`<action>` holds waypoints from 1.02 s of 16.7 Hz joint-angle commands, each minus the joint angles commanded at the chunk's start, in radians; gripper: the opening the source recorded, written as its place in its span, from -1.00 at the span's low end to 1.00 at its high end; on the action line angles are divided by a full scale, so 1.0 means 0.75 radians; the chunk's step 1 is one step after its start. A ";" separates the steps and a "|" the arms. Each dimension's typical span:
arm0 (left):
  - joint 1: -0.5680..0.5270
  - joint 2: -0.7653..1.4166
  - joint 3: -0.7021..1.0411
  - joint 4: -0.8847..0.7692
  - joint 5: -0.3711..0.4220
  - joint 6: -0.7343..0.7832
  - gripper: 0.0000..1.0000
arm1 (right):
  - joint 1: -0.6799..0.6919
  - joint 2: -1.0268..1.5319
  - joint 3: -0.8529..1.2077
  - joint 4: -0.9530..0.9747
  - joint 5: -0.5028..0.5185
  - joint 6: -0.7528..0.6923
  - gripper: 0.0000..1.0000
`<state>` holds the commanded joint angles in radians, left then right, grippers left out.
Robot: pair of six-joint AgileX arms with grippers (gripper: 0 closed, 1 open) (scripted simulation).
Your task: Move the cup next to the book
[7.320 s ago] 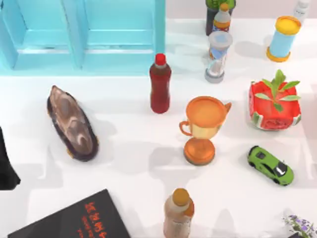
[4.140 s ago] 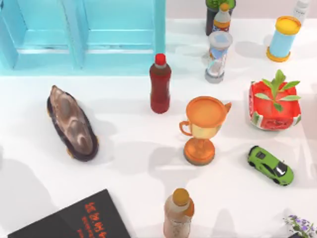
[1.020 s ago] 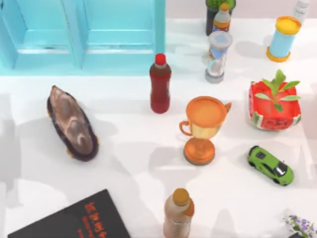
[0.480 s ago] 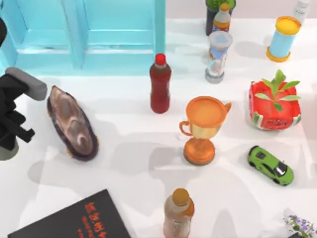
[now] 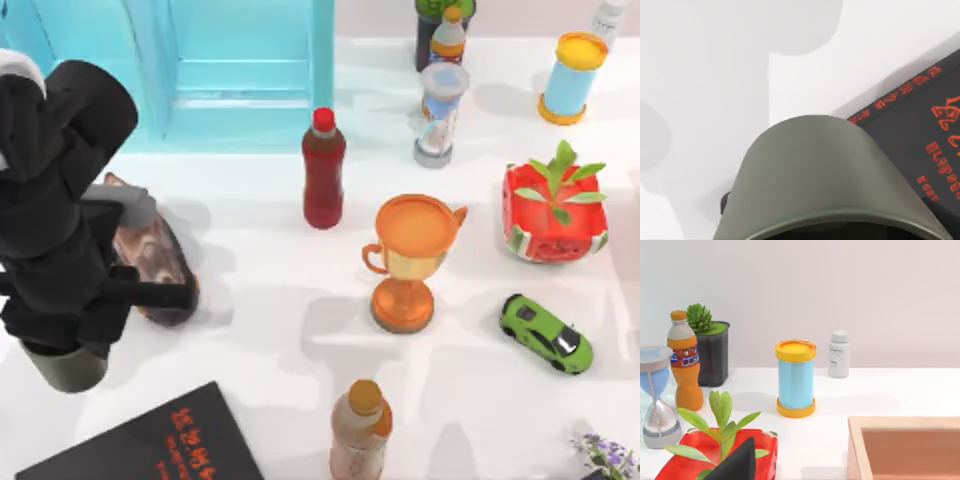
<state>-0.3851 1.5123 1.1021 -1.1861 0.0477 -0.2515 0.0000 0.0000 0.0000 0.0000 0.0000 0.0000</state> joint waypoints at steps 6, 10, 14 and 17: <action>-0.139 -0.127 -0.069 0.033 -0.022 -0.294 -1.00 | 0.000 0.000 0.000 0.000 0.000 0.000 1.00; -0.139 -0.127 -0.069 0.033 -0.022 -0.294 -1.00 | 0.000 0.000 0.000 0.000 0.000 0.000 1.00; -0.132 -0.108 -0.113 0.081 -0.019 -0.281 -1.00 | 0.000 0.000 0.000 0.000 0.000 0.000 1.00; -0.118 -0.081 -0.217 0.218 -0.016 -0.267 -1.00 | 0.000 0.000 0.000 0.000 0.000 0.000 1.00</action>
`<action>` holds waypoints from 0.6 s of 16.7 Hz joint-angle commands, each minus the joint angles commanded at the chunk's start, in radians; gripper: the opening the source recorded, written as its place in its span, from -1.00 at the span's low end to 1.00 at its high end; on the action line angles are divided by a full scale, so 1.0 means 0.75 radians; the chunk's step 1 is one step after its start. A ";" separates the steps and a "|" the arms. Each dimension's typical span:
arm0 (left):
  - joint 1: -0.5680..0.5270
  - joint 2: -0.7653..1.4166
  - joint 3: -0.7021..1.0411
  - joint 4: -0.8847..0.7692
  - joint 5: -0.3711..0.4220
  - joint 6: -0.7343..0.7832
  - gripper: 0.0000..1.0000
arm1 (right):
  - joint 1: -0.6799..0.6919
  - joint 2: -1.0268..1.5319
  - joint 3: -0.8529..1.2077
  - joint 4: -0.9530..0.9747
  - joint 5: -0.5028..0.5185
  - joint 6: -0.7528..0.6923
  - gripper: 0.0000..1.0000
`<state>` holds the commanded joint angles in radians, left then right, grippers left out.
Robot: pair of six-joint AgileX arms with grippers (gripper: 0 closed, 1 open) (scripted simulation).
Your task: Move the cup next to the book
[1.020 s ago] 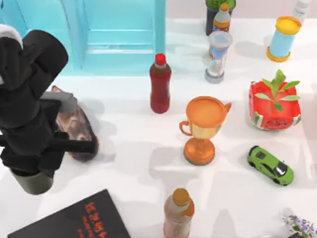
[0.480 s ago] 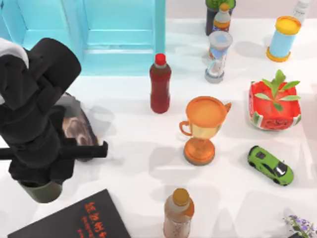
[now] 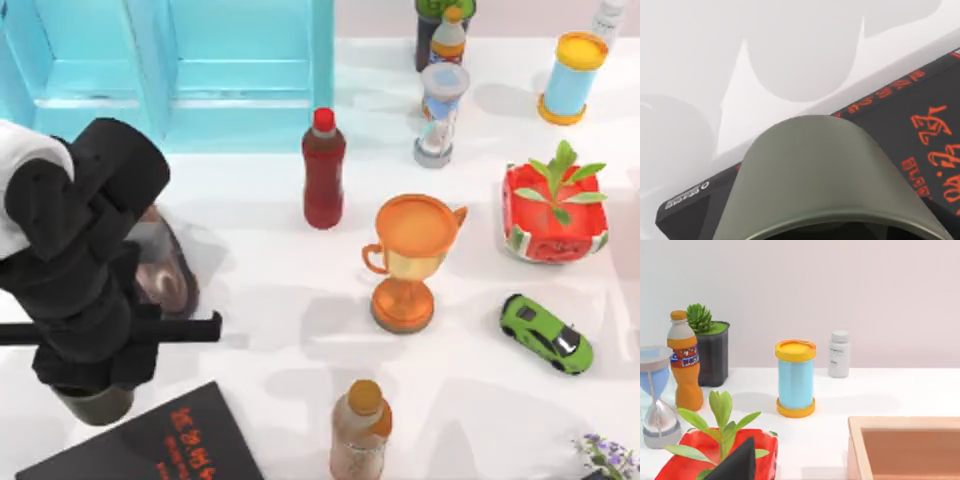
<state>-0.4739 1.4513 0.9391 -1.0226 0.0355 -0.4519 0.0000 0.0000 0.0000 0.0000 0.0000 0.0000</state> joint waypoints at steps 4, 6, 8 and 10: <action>0.020 0.033 -0.128 0.169 -0.003 0.014 -1.00 | 0.000 0.000 0.000 0.000 0.000 0.000 1.00; 0.020 0.035 -0.135 0.178 -0.004 0.016 -1.00 | 0.000 0.000 0.000 0.000 0.000 0.000 1.00; 0.020 0.035 -0.135 0.178 -0.004 0.016 -1.00 | 0.000 0.000 0.000 0.000 0.000 0.000 1.00; 0.020 0.035 -0.135 0.178 -0.004 0.016 -0.70 | 0.000 0.000 0.000 0.000 0.000 0.000 1.00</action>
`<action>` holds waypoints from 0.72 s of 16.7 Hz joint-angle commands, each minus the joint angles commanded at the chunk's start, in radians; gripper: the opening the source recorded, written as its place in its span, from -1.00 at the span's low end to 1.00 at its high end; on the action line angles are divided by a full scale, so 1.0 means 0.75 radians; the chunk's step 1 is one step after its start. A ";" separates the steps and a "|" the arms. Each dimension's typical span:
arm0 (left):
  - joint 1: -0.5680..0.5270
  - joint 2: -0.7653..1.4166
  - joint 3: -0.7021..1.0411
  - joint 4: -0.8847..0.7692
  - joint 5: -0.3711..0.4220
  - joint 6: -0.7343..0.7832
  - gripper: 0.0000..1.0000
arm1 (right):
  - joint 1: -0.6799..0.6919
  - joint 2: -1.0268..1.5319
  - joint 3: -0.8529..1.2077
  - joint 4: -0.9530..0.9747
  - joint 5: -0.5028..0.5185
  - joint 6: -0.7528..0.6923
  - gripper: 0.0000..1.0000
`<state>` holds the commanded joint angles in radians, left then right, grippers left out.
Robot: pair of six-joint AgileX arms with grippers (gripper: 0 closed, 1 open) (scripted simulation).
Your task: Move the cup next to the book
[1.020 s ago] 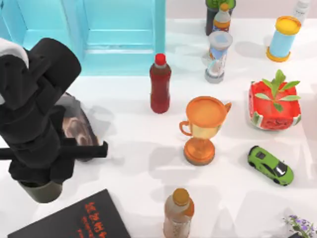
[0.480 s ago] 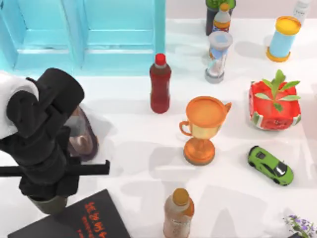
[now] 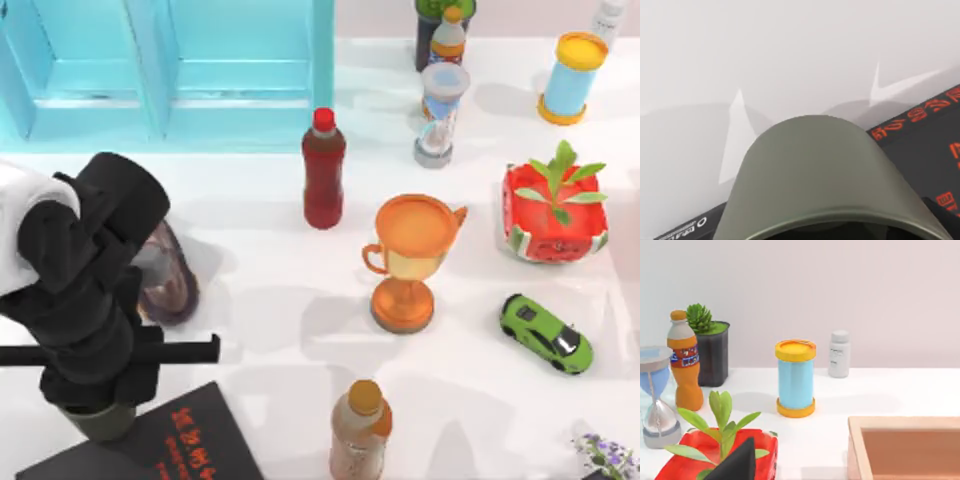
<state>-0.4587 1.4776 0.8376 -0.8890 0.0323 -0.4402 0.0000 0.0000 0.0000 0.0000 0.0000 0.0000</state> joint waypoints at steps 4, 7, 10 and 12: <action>0.000 0.000 0.000 0.000 0.000 0.000 -0.10 | 0.000 0.000 0.000 0.000 0.000 0.000 1.00; 0.000 0.000 0.000 0.000 0.000 0.000 0.36 | 0.000 0.000 0.000 0.000 0.000 0.000 1.00; 0.000 0.000 0.000 0.000 0.000 0.000 0.81 | 0.000 0.000 0.000 0.000 0.000 0.000 1.00; 0.000 0.000 0.000 0.000 0.000 0.000 1.00 | 0.000 0.000 0.000 0.000 0.000 0.000 1.00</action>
